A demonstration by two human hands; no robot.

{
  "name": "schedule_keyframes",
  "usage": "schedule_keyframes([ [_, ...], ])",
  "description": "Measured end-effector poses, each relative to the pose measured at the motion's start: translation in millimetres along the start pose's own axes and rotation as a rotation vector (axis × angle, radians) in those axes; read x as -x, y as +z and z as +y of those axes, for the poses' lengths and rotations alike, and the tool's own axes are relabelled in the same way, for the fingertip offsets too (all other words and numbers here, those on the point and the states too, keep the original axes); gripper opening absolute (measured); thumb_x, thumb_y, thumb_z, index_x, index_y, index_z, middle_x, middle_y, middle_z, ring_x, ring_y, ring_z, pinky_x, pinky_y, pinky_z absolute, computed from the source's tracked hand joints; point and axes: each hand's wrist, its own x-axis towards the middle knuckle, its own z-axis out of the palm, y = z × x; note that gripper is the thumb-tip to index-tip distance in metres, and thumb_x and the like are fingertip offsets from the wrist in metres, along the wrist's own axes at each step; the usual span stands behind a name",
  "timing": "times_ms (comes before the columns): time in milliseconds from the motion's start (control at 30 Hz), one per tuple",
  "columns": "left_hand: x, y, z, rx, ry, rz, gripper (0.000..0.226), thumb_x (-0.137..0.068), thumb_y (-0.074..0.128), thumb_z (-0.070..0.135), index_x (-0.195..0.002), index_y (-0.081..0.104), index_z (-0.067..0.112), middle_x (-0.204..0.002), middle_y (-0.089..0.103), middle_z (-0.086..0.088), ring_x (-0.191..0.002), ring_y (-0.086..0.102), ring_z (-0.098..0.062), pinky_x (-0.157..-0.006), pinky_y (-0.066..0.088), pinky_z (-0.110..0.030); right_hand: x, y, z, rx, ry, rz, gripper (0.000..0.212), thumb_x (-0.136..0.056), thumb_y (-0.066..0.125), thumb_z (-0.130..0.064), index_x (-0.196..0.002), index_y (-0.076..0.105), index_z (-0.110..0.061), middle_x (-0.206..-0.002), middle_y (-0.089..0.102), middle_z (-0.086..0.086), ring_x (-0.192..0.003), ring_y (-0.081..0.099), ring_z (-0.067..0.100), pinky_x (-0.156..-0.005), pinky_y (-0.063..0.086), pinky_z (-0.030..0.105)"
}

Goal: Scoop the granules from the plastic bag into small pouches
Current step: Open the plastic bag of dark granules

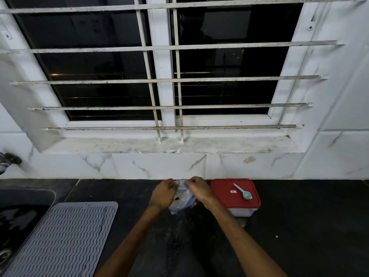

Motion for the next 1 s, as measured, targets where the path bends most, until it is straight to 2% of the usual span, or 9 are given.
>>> schedule_keyframes([
  [133,1.7,13.3,-9.9,0.433,-0.252,0.184,0.034,-0.102,0.045,0.019,-0.08,0.065,0.003,-0.081,0.068,-0.015,-0.079,0.062,-0.029,-0.077,0.051,-0.04,8.4,3.1,15.1,0.385,-0.286,0.206,0.052,-0.084,0.069,-0.046,-0.115,0.048,-0.01,-0.11,0.051,0.005,-0.1,0.05,0.024,-0.078,0.041,0.032],
  [300,8.4,31.3,-8.3,0.685,-0.358,0.285,0.031,-0.102,0.046,0.009,-0.074,0.057,0.002,-0.07,0.06,-0.011,-0.066,0.055,-0.021,-0.056,0.048,-0.027,18.9,13.1,13.8,0.851,-0.242,0.306,0.035,-0.096,0.05,-0.036,-0.117,0.053,-0.007,-0.119,0.058,0.013,-0.111,0.055,0.032,-0.088,0.043,0.038],
  [433,16.7,29.7,-6.9,0.772,-0.305,0.265,0.021,-0.095,0.043,-0.009,-0.098,0.062,-0.002,-0.082,0.065,-0.009,-0.073,0.059,-0.019,-0.053,0.05,-0.012,13.9,9.6,12.0,0.593,-0.106,0.201,0.018,-0.092,0.052,-0.017,-0.096,0.064,-0.005,-0.11,0.067,0.017,-0.105,0.061,0.034,-0.082,0.045,0.036],
  [533,12.5,26.2,-21.1,0.633,-0.291,0.156,0.023,-0.088,0.049,-0.01,-0.081,0.068,0.002,-0.074,0.067,-0.009,-0.07,0.061,-0.021,-0.058,0.051,-0.018,5.7,7.8,14.0,0.184,0.067,0.112,0.022,-0.093,0.048,-0.015,-0.088,0.066,-0.003,-0.094,0.064,0.017,-0.089,0.061,0.029,-0.081,0.051,0.037],
  [633,10.8,21.5,-24.1,0.505,-0.321,0.109,0.03,-0.087,0.053,0.033,-0.076,0.066,0.008,-0.08,0.07,-0.01,-0.081,0.067,-0.03,-0.07,0.057,-0.04,6.4,10.9,12.9,-0.012,0.146,-0.009,0.035,-0.101,0.04,-0.017,-0.122,0.059,0.004,-0.112,0.061,0.02,-0.091,0.052,0.018,-0.084,0.048,0.032],
  [733,16.1,14.9,-14.4,0.289,-0.275,-0.024,0.05,-0.083,0.06,0.062,-0.089,0.066,0.013,-0.082,0.072,-0.01,-0.068,0.071,-0.03,-0.051,0.056,-0.036,4.9,15.1,11.6,-0.136,0.095,0.007,0.034,-0.101,0.04,-0.018,-0.124,0.058,0.001,-0.122,0.062,0.015,-0.097,0.054,0.018,-0.088,0.047,0.029],
  [833,16.3,6.0,-17.6,0.247,-0.249,-0.076,0.055,-0.073,0.073,0.058,-0.084,0.07,0.004,-0.075,0.073,-0.016,-0.061,0.071,-0.028,-0.048,0.057,-0.038,6.6,18.7,9.5,-0.133,0.017,0.02,0.033,-0.099,0.049,-0.028,-0.117,0.062,-0.004,-0.117,0.065,0.01,-0.102,0.06,0.02,-0.092,0.047,0.032],
  [900,15.9,-0.9,-24.1,0.143,-0.241,-0.003,0.058,-0.064,0.063,0.058,-0.085,0.074,0.005,-0.079,0.074,-0.014,-0.072,0.07,-0.023,-0.063,0.056,-0.036,13.3,18.8,12.7,-0.055,-0.03,-0.05,0.038,-0.091,0.063,-0.039,-0.113,0.061,-0.008,-0.11,0.066,0.004,-0.101,0.062,0.017,-0.089,0.05,0.03],
  [1000,20.9,1.0,-25.6,0.071,-0.212,0.059,0.059,-0.072,0.042,0.049,-0.098,0.074,0.007,-0.089,0.074,-0.014,-0.086,0.071,-0.027,-0.071,0.055,-0.032,15.7,18.4,27.9,0.268,-0.106,-0.099,0.029,-0.086,0.07,-0.024,-0.102,0.048,-0.013,-0.105,0.057,0.002,-0.096,0.057,0.014,-0.079,0.046,0.026],
])
